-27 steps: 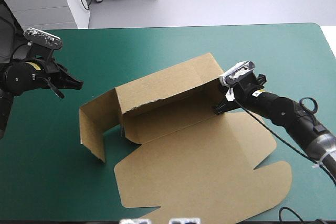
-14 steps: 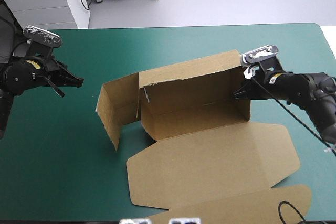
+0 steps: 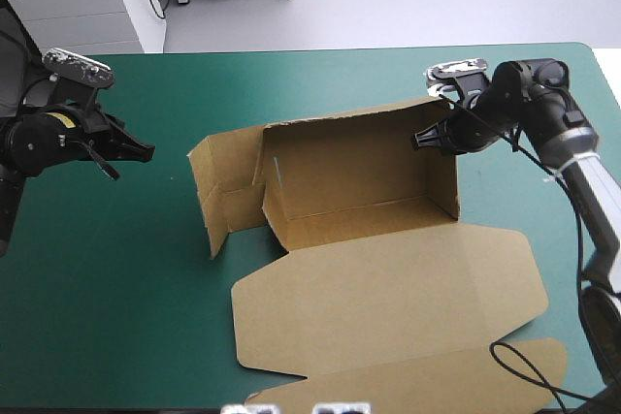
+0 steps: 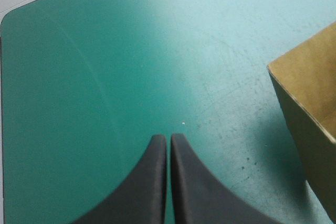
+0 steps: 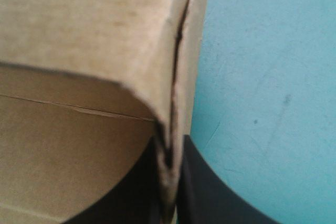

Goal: Fold the box

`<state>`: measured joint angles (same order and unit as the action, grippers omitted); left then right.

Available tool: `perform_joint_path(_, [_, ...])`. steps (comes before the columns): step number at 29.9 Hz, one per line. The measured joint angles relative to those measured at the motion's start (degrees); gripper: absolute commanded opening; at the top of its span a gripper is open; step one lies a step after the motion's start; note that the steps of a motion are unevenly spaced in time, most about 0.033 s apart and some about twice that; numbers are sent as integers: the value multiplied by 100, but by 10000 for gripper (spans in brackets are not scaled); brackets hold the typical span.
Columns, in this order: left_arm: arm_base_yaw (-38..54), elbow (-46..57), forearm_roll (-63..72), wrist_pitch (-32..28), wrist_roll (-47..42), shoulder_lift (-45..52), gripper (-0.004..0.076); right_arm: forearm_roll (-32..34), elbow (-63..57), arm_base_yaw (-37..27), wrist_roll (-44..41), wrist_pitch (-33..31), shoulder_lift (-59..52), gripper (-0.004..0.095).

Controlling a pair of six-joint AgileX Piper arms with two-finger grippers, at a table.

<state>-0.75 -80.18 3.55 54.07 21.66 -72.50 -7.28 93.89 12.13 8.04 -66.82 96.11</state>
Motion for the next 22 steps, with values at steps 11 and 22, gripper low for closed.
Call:
perform_joint_path(11, [0,0,16,96,0,0,9,-16,1223,-6,-256,87,1426,47])
perform_joint_path(22, [0,0,189,107,0,0,9,-29,1220,-6,-279,-91,1954,482])
